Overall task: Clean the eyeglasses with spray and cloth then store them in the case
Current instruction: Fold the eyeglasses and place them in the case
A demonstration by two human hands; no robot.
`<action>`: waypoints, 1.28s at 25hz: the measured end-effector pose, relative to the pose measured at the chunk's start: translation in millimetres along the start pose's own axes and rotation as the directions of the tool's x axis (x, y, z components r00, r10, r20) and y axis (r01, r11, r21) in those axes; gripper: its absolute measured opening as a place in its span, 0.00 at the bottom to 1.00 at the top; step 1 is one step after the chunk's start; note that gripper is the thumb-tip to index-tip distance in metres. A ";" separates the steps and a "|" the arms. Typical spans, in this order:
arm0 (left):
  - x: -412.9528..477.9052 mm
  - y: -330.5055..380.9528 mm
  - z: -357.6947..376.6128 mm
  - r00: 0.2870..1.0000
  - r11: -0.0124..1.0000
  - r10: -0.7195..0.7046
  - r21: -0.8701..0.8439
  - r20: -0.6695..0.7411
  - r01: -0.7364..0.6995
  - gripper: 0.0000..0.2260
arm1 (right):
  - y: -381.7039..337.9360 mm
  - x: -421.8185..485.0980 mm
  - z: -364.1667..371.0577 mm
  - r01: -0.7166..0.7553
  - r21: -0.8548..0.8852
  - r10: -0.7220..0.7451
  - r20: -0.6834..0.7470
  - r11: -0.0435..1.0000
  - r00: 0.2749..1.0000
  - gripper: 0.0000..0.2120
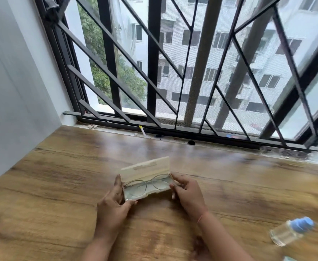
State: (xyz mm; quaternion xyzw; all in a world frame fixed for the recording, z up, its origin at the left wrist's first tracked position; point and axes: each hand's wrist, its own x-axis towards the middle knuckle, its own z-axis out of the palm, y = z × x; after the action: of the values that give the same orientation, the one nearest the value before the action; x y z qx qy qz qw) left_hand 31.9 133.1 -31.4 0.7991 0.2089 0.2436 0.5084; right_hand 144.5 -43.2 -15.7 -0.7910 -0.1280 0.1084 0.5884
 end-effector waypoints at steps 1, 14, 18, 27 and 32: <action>0.5 -0.7 9.5 0.997 1.000 0.006 -0.015 0.071 -0.005 0.43 | 2.2 -12.8 -13.1 -0.015 0.007 0.015 -0.067 1.000 0.998 0.18; -16.9 -0.7 63.8 0.875 0.994 0.080 -0.098 0.478 -0.037 0.41 | 33.3 -106.7 -70.0 -0.055 -0.004 0.050 -0.380 0.998 0.924 0.23; -18.7 2.1 64.0 0.873 0.993 0.086 -0.110 0.480 -0.037 0.41 | 31.6 -109.3 -70.2 -0.075 -0.031 0.059 -0.357 0.997 0.932 0.22; -20.2 6.0 64.6 0.871 0.986 0.122 -0.156 0.476 -0.052 0.42 | 37.1 -109.1 -70.2 -0.094 -0.047 0.072 -0.351 0.994 0.934 0.18; -21.9 10.4 64.0 0.869 0.984 0.122 -0.173 0.480 -0.043 0.40 | 36.9 -109.1 -69.4 -0.096 -0.044 0.074 -0.358 0.994 0.931 0.18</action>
State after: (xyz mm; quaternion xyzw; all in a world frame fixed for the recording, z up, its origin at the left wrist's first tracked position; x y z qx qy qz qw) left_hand 53.9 70.8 -49.1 0.8004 0.0194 0.0708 0.5950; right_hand 66.6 -152.0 -29.1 -0.8198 0.0119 -0.0150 0.5723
